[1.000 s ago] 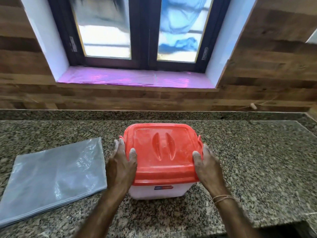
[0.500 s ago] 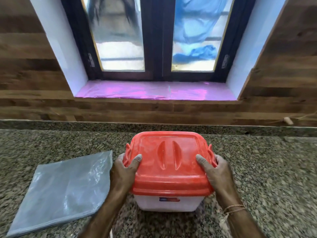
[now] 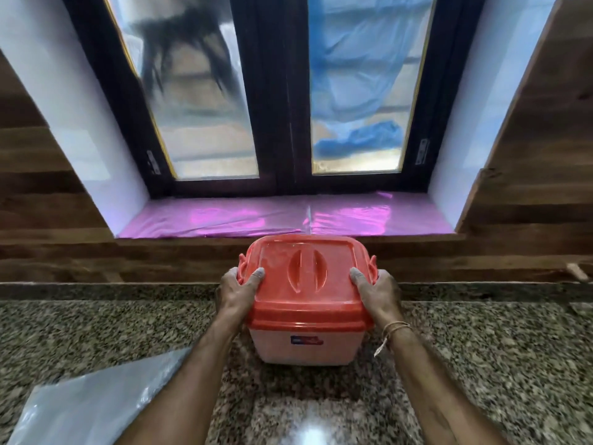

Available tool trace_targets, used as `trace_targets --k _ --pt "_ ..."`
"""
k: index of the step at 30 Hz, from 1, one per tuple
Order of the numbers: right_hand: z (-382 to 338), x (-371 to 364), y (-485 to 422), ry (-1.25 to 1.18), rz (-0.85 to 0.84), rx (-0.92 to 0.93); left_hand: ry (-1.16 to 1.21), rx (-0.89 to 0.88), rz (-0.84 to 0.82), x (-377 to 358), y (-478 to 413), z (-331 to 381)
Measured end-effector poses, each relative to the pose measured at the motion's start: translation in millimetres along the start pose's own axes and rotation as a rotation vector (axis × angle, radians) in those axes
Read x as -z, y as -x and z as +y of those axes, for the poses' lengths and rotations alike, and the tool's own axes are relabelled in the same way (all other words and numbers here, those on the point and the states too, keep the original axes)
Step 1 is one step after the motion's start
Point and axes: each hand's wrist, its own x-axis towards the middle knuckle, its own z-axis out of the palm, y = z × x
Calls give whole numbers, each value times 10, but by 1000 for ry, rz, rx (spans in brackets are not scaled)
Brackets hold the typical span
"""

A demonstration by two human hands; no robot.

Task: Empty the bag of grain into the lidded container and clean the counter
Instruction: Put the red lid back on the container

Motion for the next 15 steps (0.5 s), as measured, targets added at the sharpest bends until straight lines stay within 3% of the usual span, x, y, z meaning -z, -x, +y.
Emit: trace_targets --k 8,12,15 --pt "128 -192 -116 -40 88 3 -53 12 47 -84 -251 -199" --pt "-1 -121 85 -22 75 -8 -148 63 -16 9 -171 -252" --pt "-51 -105 627 119 356 117 -166 69 -32 328 128 -446"
